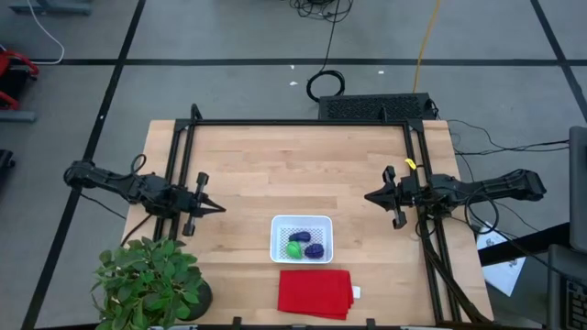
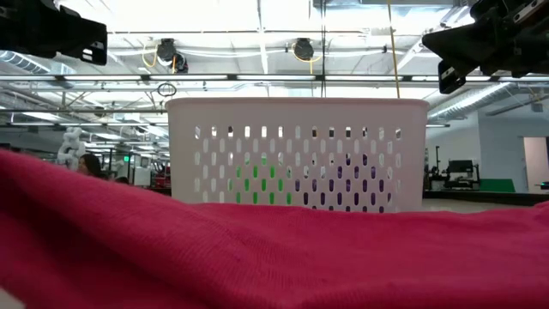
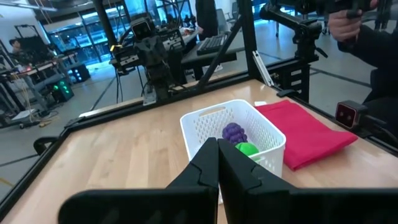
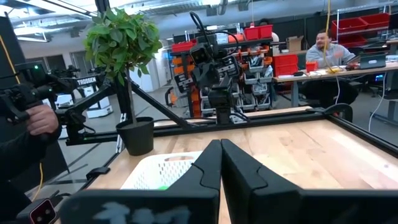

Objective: Pick and placing Produce into tupperware
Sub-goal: Return to Home Position

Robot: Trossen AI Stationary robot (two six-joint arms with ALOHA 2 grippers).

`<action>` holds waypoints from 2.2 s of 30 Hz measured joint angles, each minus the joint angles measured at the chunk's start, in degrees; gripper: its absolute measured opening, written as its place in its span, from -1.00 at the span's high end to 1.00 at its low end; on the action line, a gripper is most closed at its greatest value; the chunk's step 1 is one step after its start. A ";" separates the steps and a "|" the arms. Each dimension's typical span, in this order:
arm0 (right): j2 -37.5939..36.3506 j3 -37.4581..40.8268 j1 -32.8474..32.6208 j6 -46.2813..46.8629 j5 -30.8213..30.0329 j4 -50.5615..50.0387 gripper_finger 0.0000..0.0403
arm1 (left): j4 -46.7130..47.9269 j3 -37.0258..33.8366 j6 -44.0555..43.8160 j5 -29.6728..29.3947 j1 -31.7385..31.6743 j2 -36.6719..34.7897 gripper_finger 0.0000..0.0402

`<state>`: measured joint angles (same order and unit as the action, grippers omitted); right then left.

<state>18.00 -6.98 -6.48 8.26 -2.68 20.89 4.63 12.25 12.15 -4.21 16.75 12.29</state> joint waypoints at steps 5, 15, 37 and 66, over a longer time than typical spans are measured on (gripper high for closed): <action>0.00 0.00 0.00 -0.10 0.00 -0.14 1.00 | 0.03 0.00 0.03 -0.06 0.00 0.00 1.00; 0.02 0.00 0.00 -0.10 0.00 -1.18 1.00 | -0.37 -1.59 -0.73 -1.38 0.00 0.00 1.00; 0.02 0.00 0.00 -1.45 -0.02 0.03 1.00 | -22.29 -11.72 2.20 10.45 -3.59 0.07 1.00; 0.00 0.00 0.00 0.07 -0.44 -1.73 1.00 | -13.41 -11.67 0.76 8.61 -7.37 -0.02 1.00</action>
<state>18.00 -6.98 -6.48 8.33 -3.11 19.16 -8.78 0.58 12.91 4.40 9.39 12.27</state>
